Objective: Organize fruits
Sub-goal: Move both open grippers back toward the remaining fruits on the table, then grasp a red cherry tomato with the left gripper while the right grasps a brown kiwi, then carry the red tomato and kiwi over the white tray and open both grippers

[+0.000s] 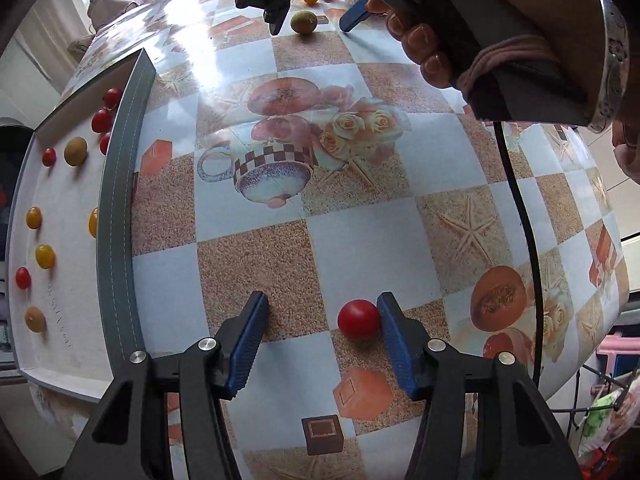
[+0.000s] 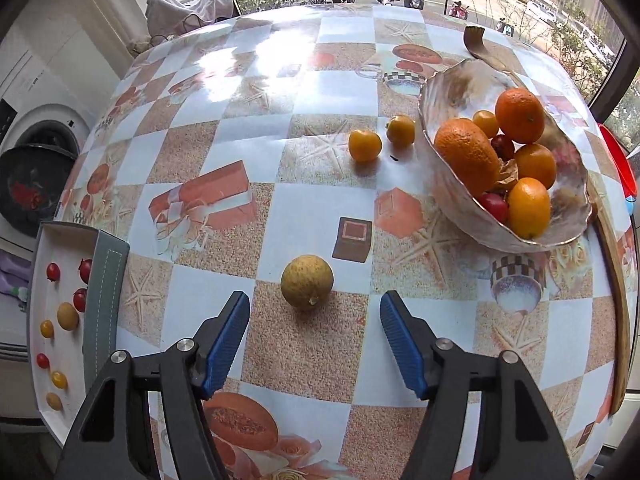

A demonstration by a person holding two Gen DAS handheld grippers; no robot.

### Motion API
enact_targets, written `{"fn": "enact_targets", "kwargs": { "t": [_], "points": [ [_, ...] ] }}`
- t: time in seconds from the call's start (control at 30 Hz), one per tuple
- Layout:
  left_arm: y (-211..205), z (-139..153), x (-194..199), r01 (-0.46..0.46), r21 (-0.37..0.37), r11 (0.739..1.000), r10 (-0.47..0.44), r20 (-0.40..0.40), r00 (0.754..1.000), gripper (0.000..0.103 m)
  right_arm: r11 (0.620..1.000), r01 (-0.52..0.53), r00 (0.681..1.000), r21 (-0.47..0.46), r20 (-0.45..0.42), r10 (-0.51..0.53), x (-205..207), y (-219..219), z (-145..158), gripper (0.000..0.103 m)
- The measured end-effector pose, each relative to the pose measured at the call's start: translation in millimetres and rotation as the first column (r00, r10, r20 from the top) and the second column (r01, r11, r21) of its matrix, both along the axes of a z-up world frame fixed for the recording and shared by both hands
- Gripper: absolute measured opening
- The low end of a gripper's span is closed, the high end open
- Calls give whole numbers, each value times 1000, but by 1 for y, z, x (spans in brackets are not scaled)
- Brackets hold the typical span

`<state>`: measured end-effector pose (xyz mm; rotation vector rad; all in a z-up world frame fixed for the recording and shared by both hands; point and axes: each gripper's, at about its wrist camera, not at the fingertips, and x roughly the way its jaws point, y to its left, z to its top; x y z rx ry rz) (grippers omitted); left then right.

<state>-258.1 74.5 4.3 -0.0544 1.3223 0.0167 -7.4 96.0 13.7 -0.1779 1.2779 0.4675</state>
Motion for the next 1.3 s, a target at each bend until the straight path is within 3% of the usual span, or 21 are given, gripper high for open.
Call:
{"fn": "enact_targets", "kwargs": {
  "t": [0.13, 0.2, 0.33, 0.97, 1.03, 1.3],
  "points": [
    [2, 3, -7, -6, -1, 1000, 6, 6, 1000, 44, 1000, -6, 999, -21, 31, 7, 3, 5, 0, 49],
    [6, 6, -12, -3, -2, 1000, 3, 8, 1000, 36, 1000, -4, 1000, -2, 18, 4, 5, 4, 0, 30],
    [12, 5, -9, -2, -13, 1000, 2, 10, 1000, 28, 1000, 13, 1000, 21, -6, -12, 0, -9, 1, 29],
    [1, 7, 12, 86, 48, 995, -88, 41, 995, 29, 994, 90, 991, 60, -100, -84, -49, -80, 5, 29],
    [0, 6, 14, 97, 22, 995, -98, 41, 994, 20, 994, 89, 991, 61, -104, -82, -53, -82, 6, 29],
    [20, 14, 24, 55, -47, 997, -54, 26, 998, 20, 994, 83, 990, 69, -121, -74, -71, -87, 20, 29]
  ]
}}
